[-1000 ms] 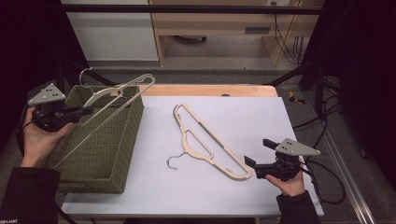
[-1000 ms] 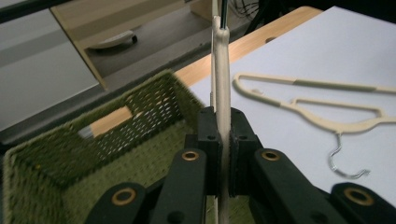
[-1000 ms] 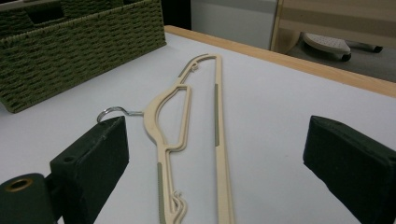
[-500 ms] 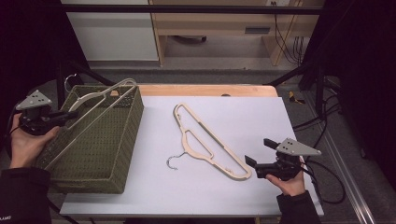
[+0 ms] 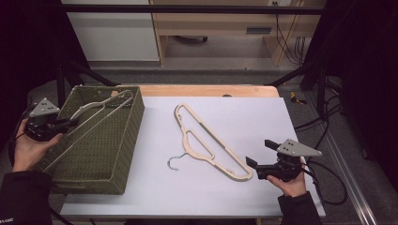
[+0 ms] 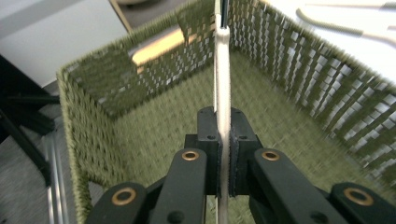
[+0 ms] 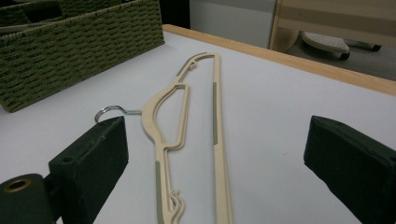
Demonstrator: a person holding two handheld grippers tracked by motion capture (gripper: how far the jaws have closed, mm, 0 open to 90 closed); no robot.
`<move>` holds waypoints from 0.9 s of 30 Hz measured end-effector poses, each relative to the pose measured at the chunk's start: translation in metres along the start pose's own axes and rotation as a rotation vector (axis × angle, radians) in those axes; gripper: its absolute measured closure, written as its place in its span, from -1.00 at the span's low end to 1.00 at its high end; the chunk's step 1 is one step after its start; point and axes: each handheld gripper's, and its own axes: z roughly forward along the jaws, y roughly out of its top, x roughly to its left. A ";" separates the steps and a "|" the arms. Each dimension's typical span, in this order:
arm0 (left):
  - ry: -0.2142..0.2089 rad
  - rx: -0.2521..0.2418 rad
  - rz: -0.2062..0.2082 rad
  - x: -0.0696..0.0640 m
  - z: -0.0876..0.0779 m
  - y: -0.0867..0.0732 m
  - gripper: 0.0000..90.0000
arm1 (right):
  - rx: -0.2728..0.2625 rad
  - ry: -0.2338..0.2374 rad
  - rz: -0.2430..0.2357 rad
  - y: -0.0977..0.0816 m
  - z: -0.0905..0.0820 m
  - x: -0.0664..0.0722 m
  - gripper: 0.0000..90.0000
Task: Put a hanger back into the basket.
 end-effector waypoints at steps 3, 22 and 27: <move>0.008 0.013 0.006 0.000 0.007 -0.008 0.90 | 0.001 0.001 0.003 0.000 0.000 0.000 -0.84; 0.020 0.016 0.141 -0.007 0.027 -0.042 0.90 | 0.008 0.002 -0.007 -0.001 0.003 0.001 -0.84; -0.017 0.059 0.152 -0.010 0.026 -0.042 0.90 | 0.006 0.007 -0.005 -0.001 0.002 0.001 -0.85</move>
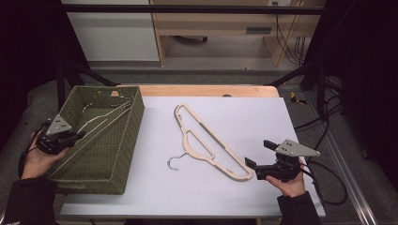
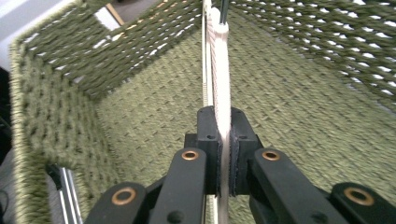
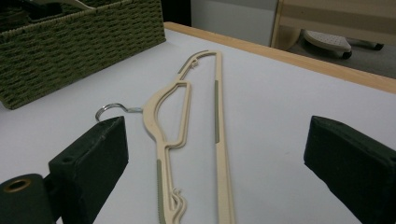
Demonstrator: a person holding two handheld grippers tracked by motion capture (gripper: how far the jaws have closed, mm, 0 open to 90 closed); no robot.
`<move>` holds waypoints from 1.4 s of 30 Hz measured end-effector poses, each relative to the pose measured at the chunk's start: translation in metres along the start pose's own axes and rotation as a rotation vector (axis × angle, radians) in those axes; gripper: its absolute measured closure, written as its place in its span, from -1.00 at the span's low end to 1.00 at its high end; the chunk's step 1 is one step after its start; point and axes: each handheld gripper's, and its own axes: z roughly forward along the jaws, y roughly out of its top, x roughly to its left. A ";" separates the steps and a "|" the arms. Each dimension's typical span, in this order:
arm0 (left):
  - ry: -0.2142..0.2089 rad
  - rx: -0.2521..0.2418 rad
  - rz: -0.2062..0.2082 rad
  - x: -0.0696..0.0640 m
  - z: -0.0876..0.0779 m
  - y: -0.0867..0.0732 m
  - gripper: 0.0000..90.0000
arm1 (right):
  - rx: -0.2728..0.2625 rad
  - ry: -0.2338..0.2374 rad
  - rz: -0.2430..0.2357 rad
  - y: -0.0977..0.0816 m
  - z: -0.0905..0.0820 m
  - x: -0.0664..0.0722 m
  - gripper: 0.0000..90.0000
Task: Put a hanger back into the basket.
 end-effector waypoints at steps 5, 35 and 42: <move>-0.024 0.065 0.025 -0.009 0.005 -0.002 0.89 | 0.003 0.000 0.000 0.000 0.000 0.000 -0.85; -0.166 0.169 0.164 -0.054 0.023 0.006 0.72 | 0.006 0.010 -0.005 0.001 0.000 0.005 -0.85; -0.172 0.200 0.180 -0.059 0.028 0.006 0.69 | -0.001 0.011 -0.008 0.002 -0.001 0.005 -0.85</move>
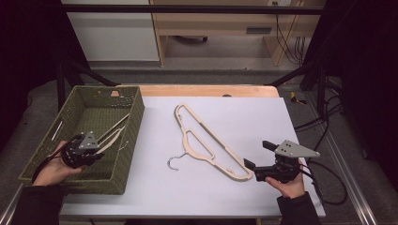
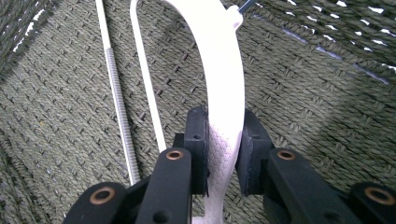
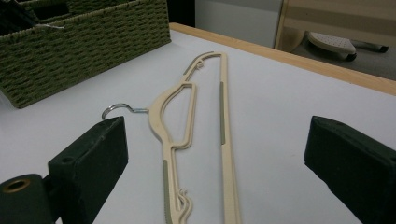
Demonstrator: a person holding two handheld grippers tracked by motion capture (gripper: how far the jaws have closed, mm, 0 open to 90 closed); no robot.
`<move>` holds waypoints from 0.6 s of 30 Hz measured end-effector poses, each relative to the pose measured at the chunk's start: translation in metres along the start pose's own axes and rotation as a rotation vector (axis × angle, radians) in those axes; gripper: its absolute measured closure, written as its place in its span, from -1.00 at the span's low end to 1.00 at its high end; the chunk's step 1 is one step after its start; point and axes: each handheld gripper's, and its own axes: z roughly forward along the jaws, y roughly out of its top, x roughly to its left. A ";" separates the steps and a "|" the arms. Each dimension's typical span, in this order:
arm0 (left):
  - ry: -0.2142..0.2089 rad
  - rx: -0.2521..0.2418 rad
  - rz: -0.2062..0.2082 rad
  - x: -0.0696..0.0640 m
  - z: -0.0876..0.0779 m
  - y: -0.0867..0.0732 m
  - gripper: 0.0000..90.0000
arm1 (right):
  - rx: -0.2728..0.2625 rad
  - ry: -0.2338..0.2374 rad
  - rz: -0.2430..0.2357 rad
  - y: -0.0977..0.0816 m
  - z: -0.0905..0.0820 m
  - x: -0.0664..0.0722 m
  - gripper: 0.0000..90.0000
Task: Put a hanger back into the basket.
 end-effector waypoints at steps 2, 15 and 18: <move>-0.002 0.001 0.002 0.001 0.000 0.000 0.69 | 0.000 0.000 0.000 0.000 0.000 0.000 -0.85; 0.000 -0.004 0.001 0.002 -0.002 -0.002 0.70 | 0.003 0.001 -0.004 0.000 0.000 0.000 -0.85; -0.007 0.004 0.003 0.002 -0.002 -0.002 0.68 | 0.003 0.001 -0.002 0.000 0.000 0.000 -0.85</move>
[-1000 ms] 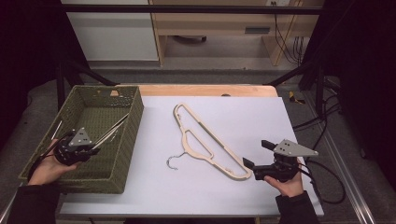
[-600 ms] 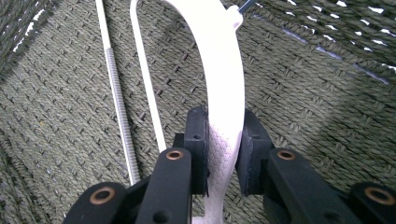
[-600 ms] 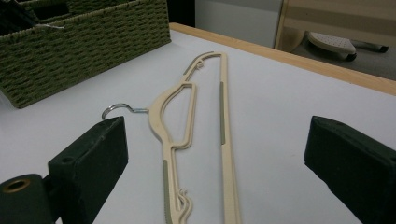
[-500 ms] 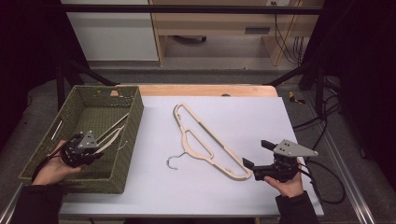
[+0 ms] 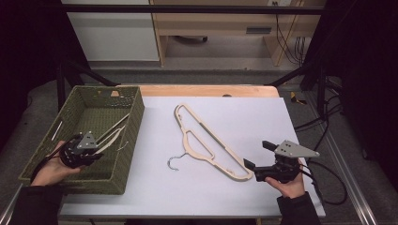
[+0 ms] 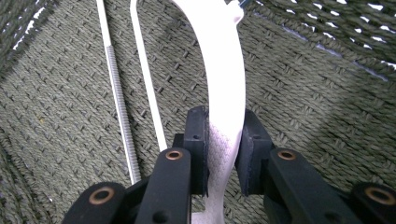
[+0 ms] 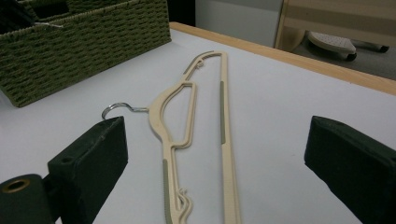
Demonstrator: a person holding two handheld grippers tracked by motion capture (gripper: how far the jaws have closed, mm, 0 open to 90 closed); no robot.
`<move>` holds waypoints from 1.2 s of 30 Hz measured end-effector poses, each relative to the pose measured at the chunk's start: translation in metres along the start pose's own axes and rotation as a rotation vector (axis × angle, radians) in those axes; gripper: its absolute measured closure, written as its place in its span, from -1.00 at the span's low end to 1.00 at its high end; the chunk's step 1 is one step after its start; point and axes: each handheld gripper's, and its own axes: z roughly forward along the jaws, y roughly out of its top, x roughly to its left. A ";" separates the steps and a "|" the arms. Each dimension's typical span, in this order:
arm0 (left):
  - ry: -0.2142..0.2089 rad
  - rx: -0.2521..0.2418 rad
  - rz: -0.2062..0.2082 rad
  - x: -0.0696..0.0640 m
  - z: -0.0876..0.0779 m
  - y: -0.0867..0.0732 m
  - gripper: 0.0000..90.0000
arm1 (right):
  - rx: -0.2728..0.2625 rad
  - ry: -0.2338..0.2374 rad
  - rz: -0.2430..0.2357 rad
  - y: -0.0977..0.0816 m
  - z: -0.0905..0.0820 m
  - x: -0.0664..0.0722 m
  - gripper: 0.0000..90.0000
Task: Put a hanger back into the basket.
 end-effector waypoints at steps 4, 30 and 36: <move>-0.013 -0.005 -0.013 0.000 -0.002 -0.001 0.62 | 0.000 0.000 0.000 0.000 0.000 0.000 -0.85; 0.064 -0.447 -0.232 -0.017 -0.073 0.040 -0.62 | -0.007 0.009 0.005 0.001 0.001 0.001 -0.87; 0.056 -0.556 -0.258 -0.044 -0.083 0.071 -0.73 | -0.004 0.013 0.006 0.001 0.004 0.004 -0.87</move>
